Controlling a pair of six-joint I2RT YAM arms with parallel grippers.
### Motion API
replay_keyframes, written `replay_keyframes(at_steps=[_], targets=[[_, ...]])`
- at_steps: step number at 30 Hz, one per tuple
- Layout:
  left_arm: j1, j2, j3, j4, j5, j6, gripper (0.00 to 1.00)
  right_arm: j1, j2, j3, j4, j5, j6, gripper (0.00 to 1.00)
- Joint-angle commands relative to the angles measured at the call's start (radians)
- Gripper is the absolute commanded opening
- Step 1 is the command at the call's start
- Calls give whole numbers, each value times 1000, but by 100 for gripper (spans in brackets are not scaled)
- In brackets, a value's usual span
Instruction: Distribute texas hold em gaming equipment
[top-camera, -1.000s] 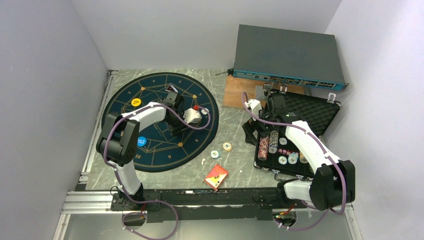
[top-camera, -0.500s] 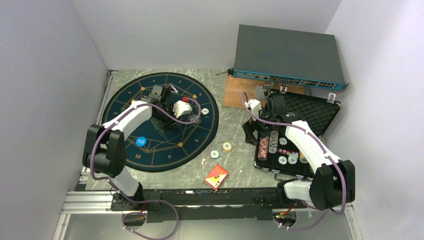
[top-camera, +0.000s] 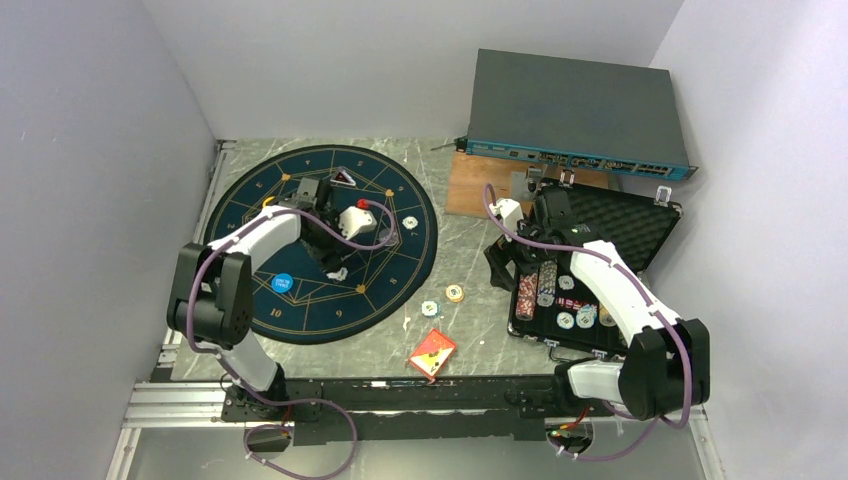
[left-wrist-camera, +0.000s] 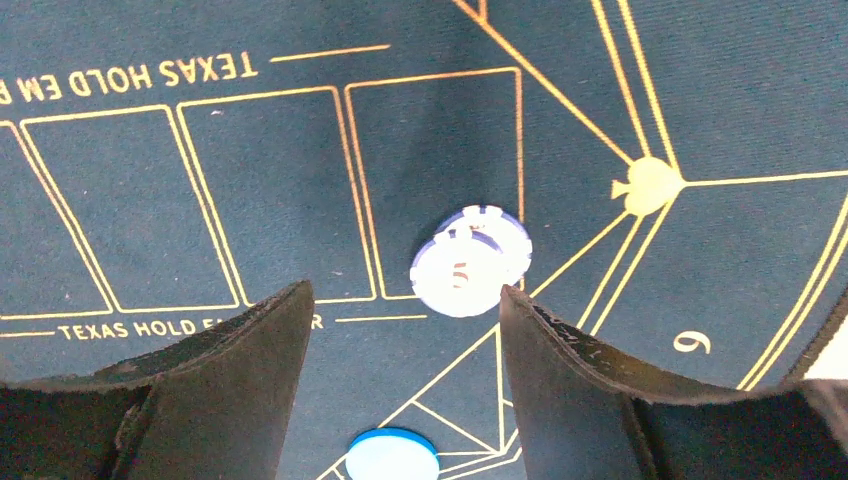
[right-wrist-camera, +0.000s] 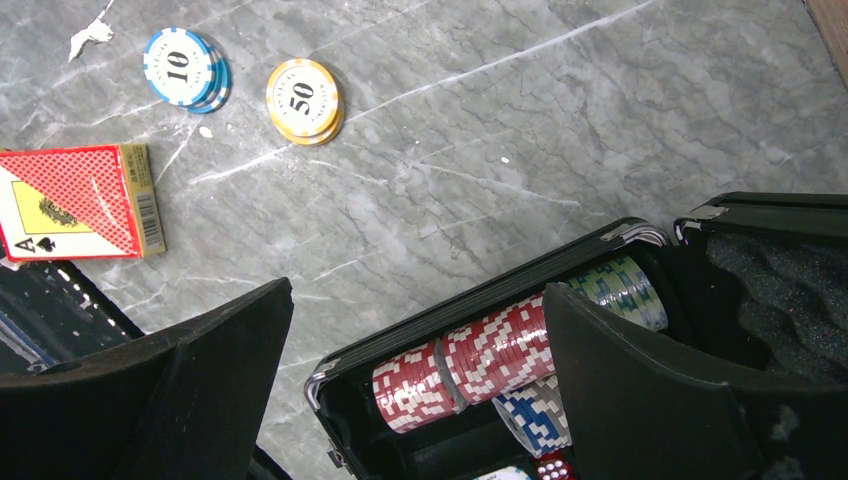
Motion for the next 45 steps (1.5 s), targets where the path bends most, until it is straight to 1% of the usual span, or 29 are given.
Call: replay_keyframes(at_steps=[1, 8, 11, 16, 17, 18, 20, 23, 29, 30, 31, 32, 34, 36, 39, 44, 45], targets=[[15, 7, -23, 42, -5, 36, 74, 1, 5, 4, 14, -9, -11, 100], [15, 49, -38, 41, 5, 66, 75, 1, 7, 3, 15, -8, -11, 100], [15, 46, -59, 42, 20, 80, 77, 1, 9, 4, 15, -6, -11, 100], [15, 49, -80, 40, 26, 94, 77, 1, 15, 7, 14, -6, -12, 100], [15, 48, -83, 36, 31, 100, 76, 1, 16, 7, 14, -6, -13, 100], [15, 46, -89, 35, 34, 104, 73, 1, 15, 7, 14, -6, -12, 100], [15, 44, -96, 33, 34, 108, 62, 1, 15, 5, 15, -4, -12, 100], [22, 38, -101, 32, 20, 114, 53, 1, 13, 5, 15, -4, -12, 100], [66, 17, -91, 12, -3, 129, 48, 1, 10, 4, 14, -4, -13, 100], [75, 14, -90, 12, -5, 133, 49, 1, 10, 5, 14, -6, -14, 100], [82, 12, -88, 11, -6, 133, 55, 0, 10, 5, 12, -7, -14, 100], [89, 14, -88, 9, -8, 133, 63, 1, 11, 5, 12, -8, -13, 100], [99, 13, -90, 9, -7, 136, 73, 1, 10, 5, 12, -7, -13, 100], [102, 7, -101, 18, -3, 135, 76, 0, 8, 5, 11, -8, -13, 100], [102, 6, -117, 35, -5, 133, 72, 1, 7, 4, 11, -7, -14, 100], [100, 14, -123, 59, 0, 116, 58, 1, 9, 5, 12, -6, -14, 100], [99, 14, -123, 62, 2, 113, 54, 1, 8, 5, 12, -6, -13, 100]])
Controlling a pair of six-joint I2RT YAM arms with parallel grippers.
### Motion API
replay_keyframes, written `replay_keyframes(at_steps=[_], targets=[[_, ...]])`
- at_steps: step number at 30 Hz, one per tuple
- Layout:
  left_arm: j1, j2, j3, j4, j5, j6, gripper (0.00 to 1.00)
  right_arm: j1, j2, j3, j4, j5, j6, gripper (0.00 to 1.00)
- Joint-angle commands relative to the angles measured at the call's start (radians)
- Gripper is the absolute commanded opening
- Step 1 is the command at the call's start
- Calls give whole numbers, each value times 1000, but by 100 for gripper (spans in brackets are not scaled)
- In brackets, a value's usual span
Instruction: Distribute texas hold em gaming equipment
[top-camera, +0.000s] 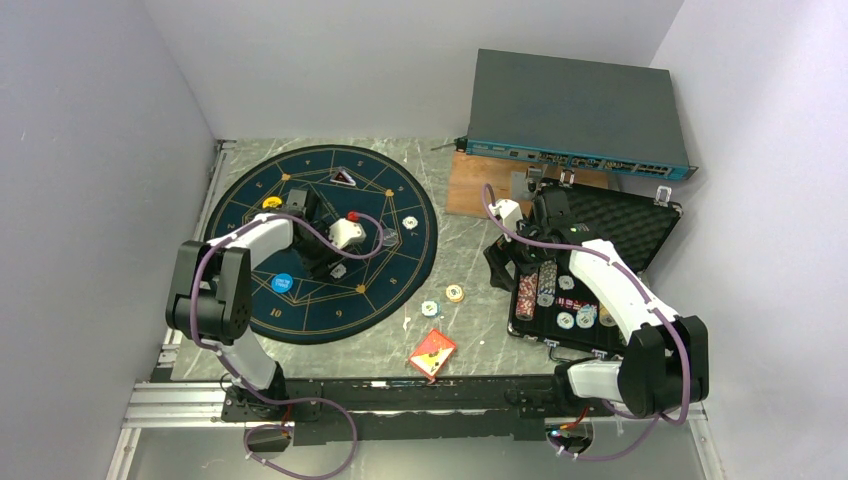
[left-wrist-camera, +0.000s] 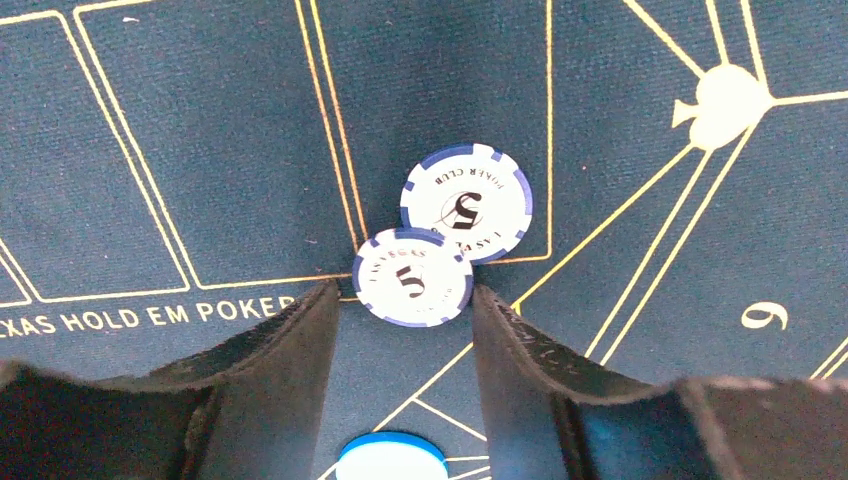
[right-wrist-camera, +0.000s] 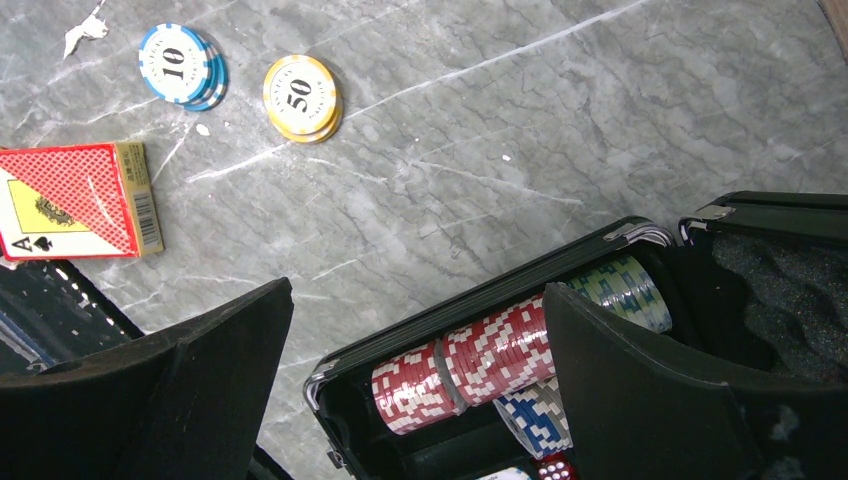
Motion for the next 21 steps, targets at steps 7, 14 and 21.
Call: replay_keyframes(at_steps=[7, 14, 21], targets=[[25, -54, -8, -53, 25, 18, 34, 1, -7, 3, 14, -7, -14, 100], [144, -176, 34, -225, 110, 75, 28, 1, -7, 2, 10, -11, -14, 100], [257, -326, -86, -279, 107, 153, 33, 1, -6, 4, 10, -15, -15, 100]])
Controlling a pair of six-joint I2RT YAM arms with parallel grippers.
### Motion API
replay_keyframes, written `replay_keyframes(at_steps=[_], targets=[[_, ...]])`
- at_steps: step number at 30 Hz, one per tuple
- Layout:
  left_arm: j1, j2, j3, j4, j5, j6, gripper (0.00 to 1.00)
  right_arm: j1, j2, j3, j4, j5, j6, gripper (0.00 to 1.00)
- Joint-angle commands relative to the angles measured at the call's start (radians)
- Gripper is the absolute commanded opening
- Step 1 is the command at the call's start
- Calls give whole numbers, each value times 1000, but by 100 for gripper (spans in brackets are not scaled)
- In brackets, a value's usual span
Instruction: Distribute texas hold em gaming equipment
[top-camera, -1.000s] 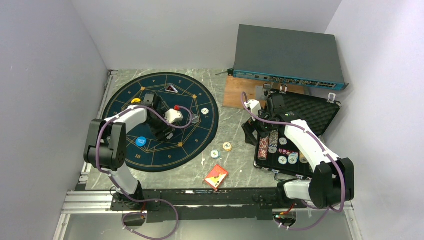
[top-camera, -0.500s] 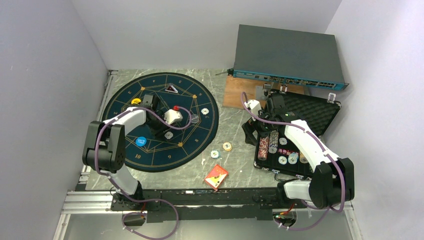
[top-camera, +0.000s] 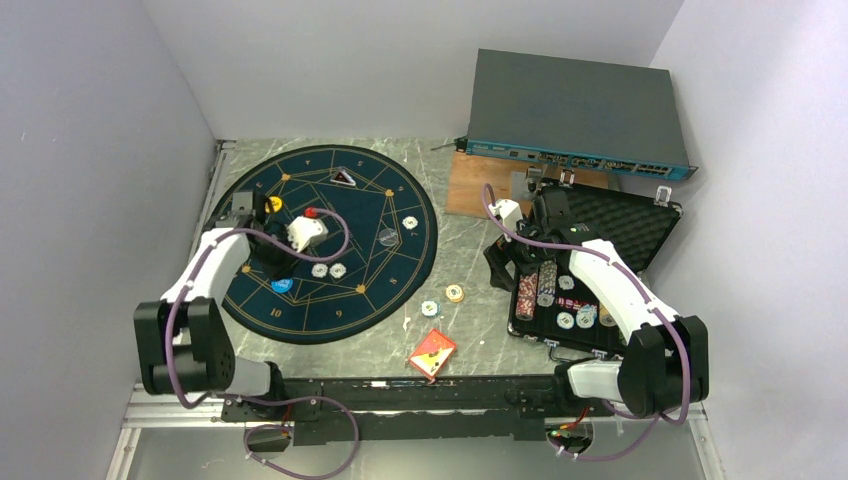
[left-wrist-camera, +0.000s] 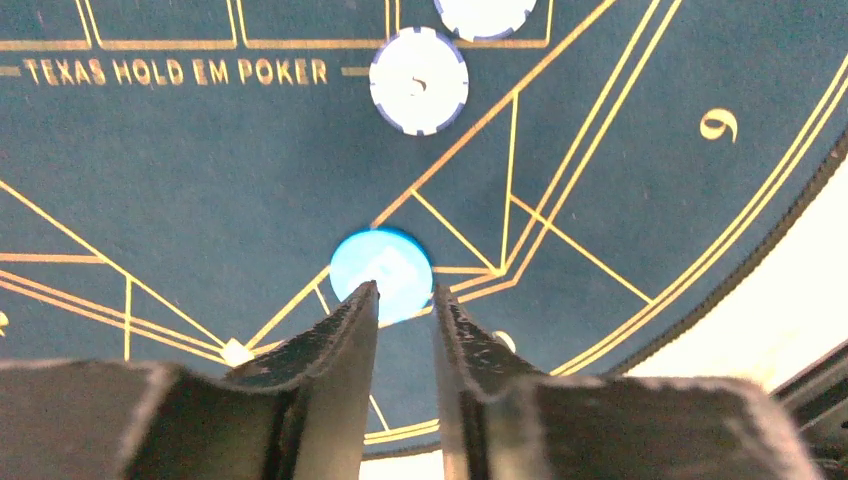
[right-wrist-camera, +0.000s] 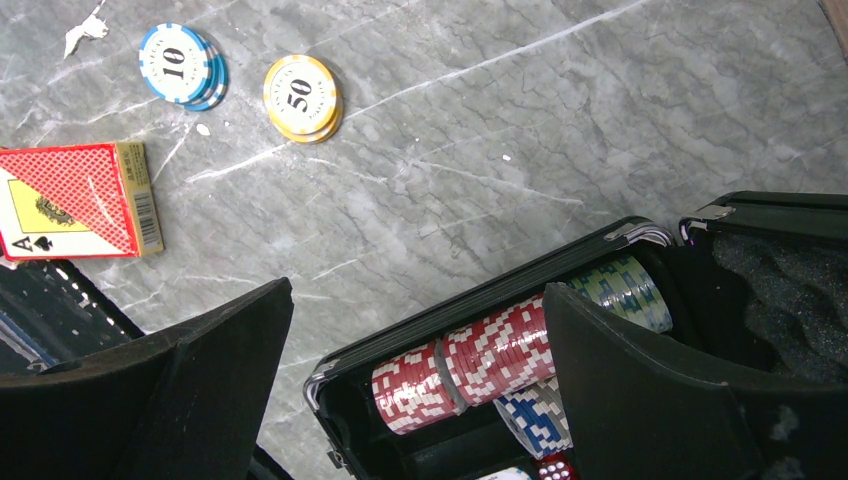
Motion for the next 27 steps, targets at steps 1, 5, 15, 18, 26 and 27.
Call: replay_keyframes(at_steps=[1, 5, 15, 18, 26, 27], targets=[[53, -84, -77, -58, 45, 74, 42, 0, -6, 5, 10, -18, -15, 100], [17, -87, -88, 29, 78, 29, 61, 1, 2, 12, 6, -22, -15, 100], [-146, 87, -62, 202, -37, -60, 70, 1, 0, 5, 6, -11, -11, 100], [-166, 116, -57, 228, -54, -71, 70, 1, 6, 7, 5, -12, -11, 100], [-183, 195, -19, 257, -77, -83, 69, 0, 7, 5, 5, -13, -11, 100], [-183, 204, -12, 258, -79, -82, 69, 1, 9, 7, 5, -12, -10, 100]])
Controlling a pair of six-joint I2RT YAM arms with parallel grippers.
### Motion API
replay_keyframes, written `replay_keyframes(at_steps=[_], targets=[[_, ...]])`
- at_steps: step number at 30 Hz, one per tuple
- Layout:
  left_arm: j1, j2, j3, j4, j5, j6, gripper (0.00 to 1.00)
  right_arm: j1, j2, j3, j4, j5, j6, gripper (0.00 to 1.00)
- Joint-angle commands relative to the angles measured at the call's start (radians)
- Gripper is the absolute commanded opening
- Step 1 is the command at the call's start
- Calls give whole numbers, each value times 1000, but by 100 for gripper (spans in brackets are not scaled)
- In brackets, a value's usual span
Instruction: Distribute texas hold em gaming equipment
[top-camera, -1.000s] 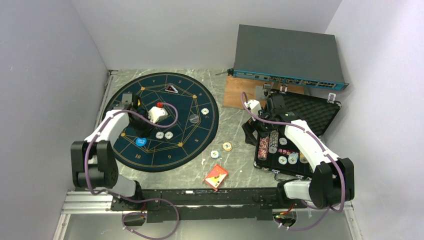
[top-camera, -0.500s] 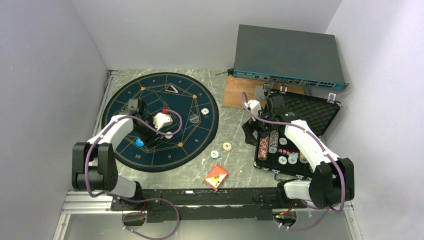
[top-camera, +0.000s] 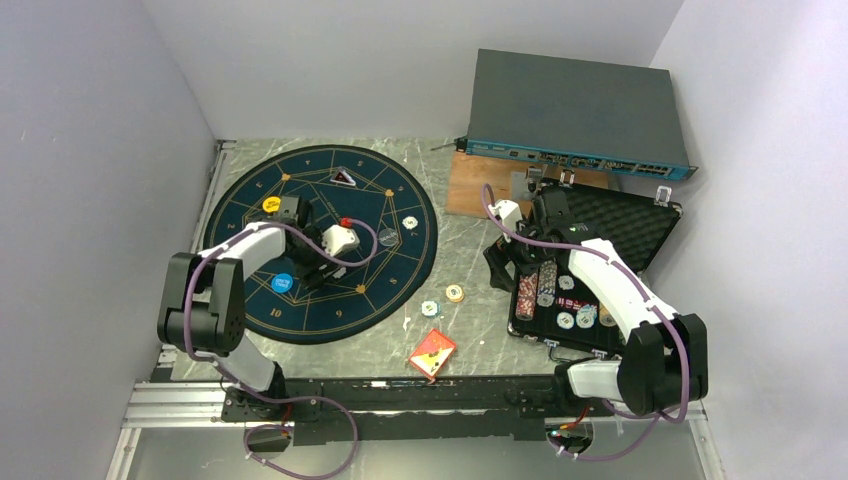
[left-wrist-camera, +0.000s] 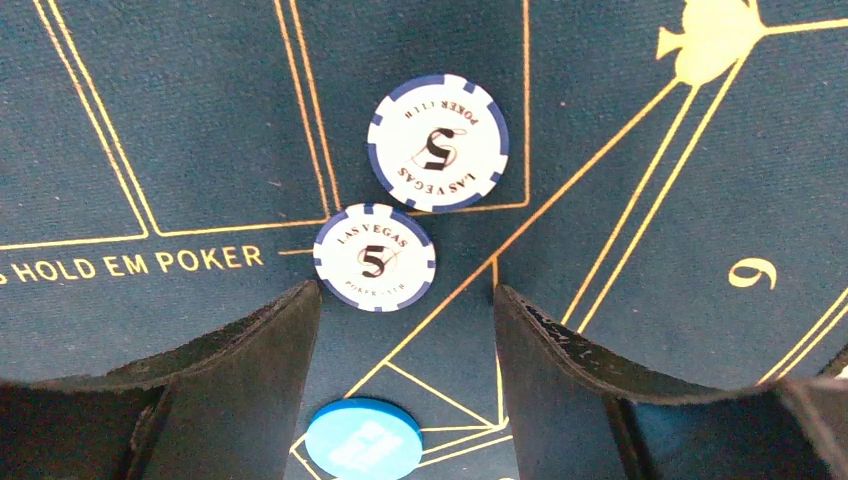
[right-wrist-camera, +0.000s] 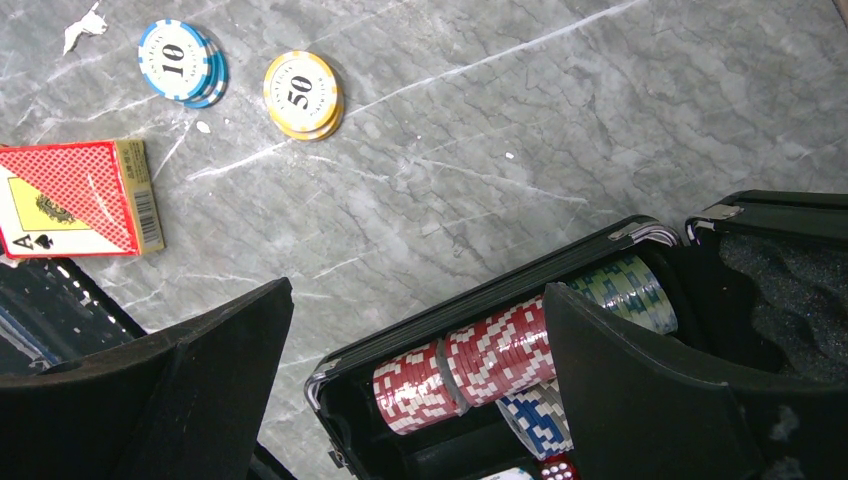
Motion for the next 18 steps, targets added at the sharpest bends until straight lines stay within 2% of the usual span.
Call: replay_keyframes(at_steps=[1, 5, 8, 12, 18], targets=[[-5, 37, 53, 47, -16, -14, 69, 1, 2, 7, 8, -10, -11, 100], [-5, 70, 76, 50, -17, -13, 67, 1, 4, 9, 8, -10, -12, 100], [-5, 93, 85, 45, -14, -10, 60, 1, 4, 8, 9, -9, -12, 100], [-5, 112, 88, 59, -19, -15, 57, 1, 9, 9, 8, -12, -13, 100], [-5, 122, 102, 57, -13, -34, 42, 1, 8, 9, 9, -9, -14, 100]])
